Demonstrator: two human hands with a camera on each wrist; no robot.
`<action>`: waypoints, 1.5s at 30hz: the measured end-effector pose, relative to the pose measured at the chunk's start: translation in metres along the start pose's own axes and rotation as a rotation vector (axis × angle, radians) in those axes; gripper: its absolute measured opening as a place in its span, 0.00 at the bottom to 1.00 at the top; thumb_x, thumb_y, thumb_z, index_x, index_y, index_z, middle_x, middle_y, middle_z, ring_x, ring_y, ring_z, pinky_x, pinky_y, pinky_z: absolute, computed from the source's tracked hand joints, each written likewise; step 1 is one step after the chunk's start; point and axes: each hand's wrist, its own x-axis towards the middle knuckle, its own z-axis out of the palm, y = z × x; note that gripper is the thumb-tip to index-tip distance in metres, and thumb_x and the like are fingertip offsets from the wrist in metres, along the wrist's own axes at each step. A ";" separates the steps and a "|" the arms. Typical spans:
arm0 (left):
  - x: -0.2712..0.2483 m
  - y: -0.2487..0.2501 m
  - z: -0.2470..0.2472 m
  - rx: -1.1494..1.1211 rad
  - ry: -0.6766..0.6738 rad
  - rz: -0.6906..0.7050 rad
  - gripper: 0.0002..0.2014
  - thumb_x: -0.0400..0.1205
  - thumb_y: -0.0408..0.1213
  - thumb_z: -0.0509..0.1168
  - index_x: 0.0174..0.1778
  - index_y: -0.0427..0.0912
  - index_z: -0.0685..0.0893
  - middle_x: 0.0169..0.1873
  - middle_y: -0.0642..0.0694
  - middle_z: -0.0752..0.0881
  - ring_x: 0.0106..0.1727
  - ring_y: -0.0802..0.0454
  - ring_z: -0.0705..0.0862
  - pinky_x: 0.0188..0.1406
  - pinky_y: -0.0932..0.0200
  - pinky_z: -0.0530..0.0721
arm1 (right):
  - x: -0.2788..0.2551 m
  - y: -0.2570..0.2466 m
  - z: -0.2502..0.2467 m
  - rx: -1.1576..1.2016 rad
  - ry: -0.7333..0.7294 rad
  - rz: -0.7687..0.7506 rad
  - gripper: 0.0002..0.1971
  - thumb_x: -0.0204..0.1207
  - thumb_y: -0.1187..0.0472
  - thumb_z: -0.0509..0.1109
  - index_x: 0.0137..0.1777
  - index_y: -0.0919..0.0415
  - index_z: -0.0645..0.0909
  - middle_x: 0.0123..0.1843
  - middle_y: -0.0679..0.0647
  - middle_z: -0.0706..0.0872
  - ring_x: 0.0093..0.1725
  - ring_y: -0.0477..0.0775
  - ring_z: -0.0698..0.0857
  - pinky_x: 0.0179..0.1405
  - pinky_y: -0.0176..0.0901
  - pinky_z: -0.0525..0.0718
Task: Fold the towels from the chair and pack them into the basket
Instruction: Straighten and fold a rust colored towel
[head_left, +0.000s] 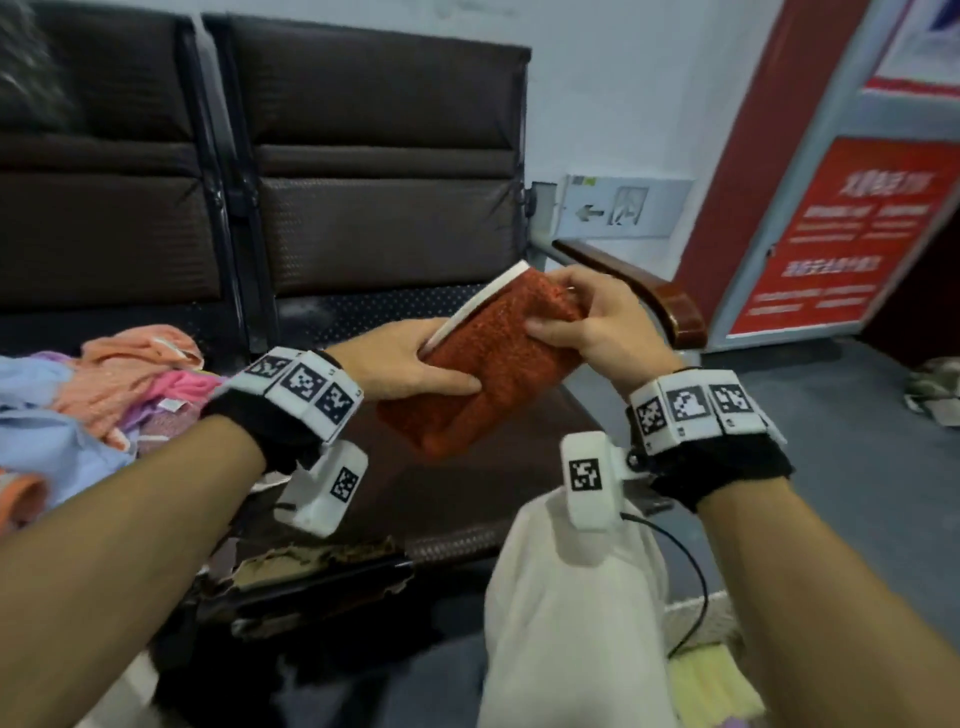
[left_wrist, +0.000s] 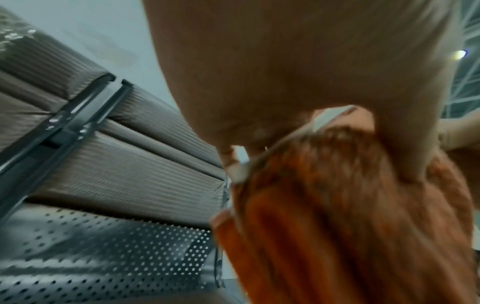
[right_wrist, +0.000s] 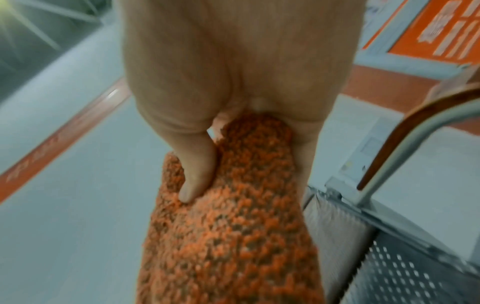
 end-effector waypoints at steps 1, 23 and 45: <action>0.003 0.012 0.005 0.025 -0.005 0.007 0.19 0.74 0.47 0.73 0.61 0.51 0.81 0.54 0.52 0.88 0.54 0.56 0.86 0.58 0.57 0.83 | -0.009 -0.003 -0.016 0.019 0.053 -0.006 0.16 0.66 0.73 0.77 0.47 0.53 0.82 0.41 0.50 0.86 0.43 0.45 0.85 0.49 0.41 0.84; 0.087 0.071 0.387 0.224 -0.451 0.077 0.14 0.76 0.38 0.68 0.58 0.45 0.85 0.51 0.43 0.88 0.54 0.49 0.85 0.46 0.65 0.73 | -0.313 0.254 -0.171 0.024 0.749 0.735 0.19 0.75 0.72 0.70 0.66 0.66 0.76 0.53 0.58 0.83 0.46 0.47 0.82 0.38 0.23 0.79; 0.093 0.023 0.369 0.197 -0.526 -0.081 0.11 0.79 0.38 0.67 0.57 0.47 0.86 0.56 0.47 0.87 0.57 0.50 0.85 0.50 0.65 0.77 | -0.265 0.319 -0.146 -0.652 0.126 1.090 0.14 0.77 0.64 0.66 0.61 0.58 0.83 0.62 0.56 0.85 0.61 0.57 0.83 0.56 0.39 0.77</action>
